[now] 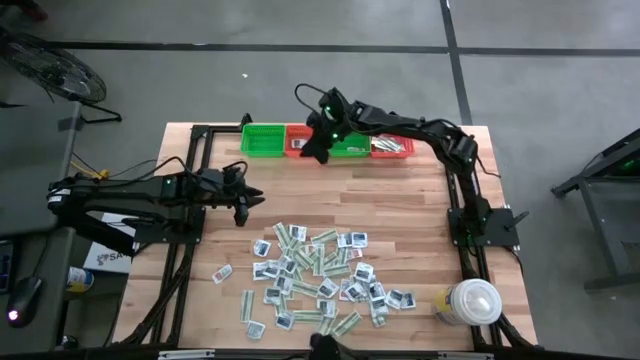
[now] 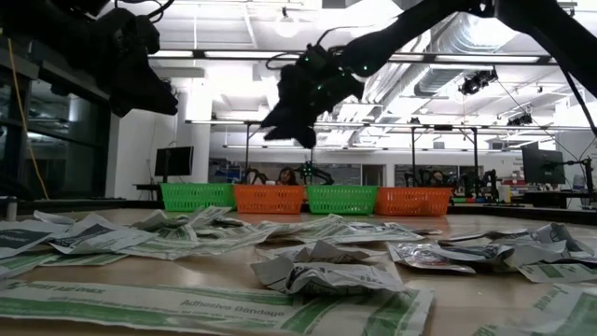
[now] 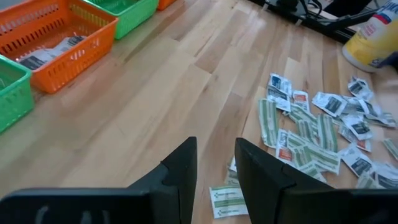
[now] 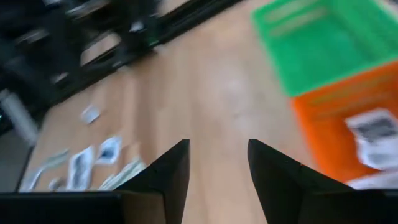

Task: Pick & Place First Aid Supplies
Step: Put the blue alcohol pad in the left green bin

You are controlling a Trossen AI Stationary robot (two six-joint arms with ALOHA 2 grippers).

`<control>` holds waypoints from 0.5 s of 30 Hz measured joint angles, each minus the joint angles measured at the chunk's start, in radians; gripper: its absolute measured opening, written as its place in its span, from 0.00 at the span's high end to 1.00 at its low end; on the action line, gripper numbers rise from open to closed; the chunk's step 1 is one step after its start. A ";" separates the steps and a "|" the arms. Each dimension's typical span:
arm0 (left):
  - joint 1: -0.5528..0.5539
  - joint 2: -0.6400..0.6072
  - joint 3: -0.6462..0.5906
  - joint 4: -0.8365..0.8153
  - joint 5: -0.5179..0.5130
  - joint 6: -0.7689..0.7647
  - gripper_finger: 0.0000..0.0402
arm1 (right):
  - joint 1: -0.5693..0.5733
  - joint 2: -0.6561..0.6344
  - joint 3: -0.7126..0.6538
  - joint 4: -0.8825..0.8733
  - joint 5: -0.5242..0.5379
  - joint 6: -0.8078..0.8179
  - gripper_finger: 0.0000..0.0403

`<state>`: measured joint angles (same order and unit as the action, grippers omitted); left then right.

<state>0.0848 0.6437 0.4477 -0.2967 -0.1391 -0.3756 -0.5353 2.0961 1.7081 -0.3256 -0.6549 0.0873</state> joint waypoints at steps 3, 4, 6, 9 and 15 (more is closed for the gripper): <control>0.000 0.000 0.000 0.000 -0.005 0.000 0.73 | 0.015 -0.016 0.002 -0.053 -0.052 -0.081 0.64; 0.000 0.000 0.000 0.000 -0.009 0.000 0.73 | 0.020 -0.020 0.002 -0.079 -0.056 -0.097 0.64; 0.000 0.000 0.000 0.000 -0.027 0.000 0.73 | 0.034 -0.020 0.002 -0.150 -0.035 -0.121 0.64; 0.000 0.000 0.000 0.003 -0.032 0.002 0.73 | 0.056 -0.026 0.002 -0.302 0.014 -0.158 0.64; 0.000 0.000 0.000 0.003 -0.024 0.058 0.73 | 0.117 -0.056 0.002 -0.598 0.224 -0.170 0.64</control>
<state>0.0846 0.6434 0.4477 -0.2939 -0.1635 -0.3178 -0.4180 2.0404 1.7096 -0.9237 -0.4305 -0.0829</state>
